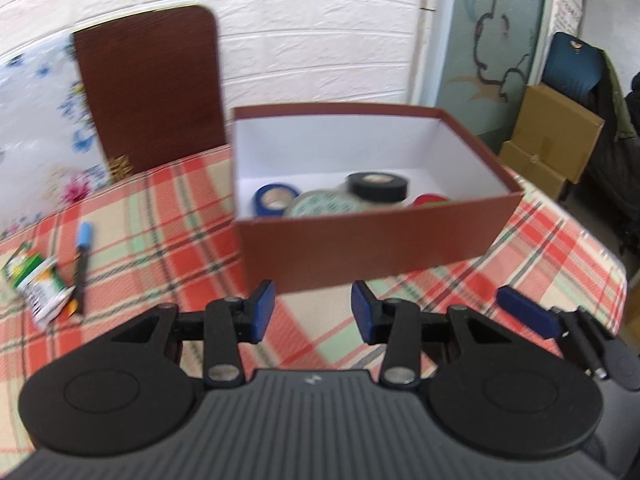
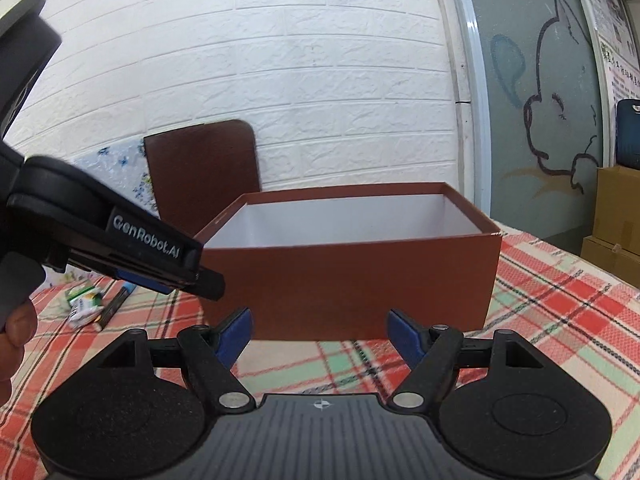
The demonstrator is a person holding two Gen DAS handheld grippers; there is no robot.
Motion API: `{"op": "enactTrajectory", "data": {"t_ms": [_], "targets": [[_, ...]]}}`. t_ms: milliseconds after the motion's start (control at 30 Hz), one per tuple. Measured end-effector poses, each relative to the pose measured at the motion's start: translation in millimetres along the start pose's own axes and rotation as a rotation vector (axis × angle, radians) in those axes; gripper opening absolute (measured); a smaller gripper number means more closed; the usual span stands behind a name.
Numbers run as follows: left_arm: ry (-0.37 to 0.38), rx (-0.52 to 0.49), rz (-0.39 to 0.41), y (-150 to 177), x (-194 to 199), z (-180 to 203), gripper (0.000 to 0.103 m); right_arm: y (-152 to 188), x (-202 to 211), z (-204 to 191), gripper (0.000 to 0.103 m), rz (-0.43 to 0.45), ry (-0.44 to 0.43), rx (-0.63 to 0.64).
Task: Organize objects
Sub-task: 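Withdraw both open tools from the brown box toward the snack bag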
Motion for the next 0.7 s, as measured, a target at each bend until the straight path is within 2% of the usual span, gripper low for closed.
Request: {"op": "enactTrajectory", "data": {"t_ms": [433,700], "targets": [[-0.118,0.069,0.024,41,48,-53,0.045,8,34,-54,0.072,0.002,-0.091,0.090],[-0.199,0.140,0.039,69,71,-104,0.045,15,46,-100,0.072,-0.011,-0.169,0.180]]}}
Point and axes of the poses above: each gripper's, at about its wrist camera, not at the fingertips, and x roughly against the way its jaws point, z to its right, y to its underside, the point moved 5 cm from there along -x, roughly the way its jaws point, and after that the axes turned 15 degrees about y, right-handed, at the moved point
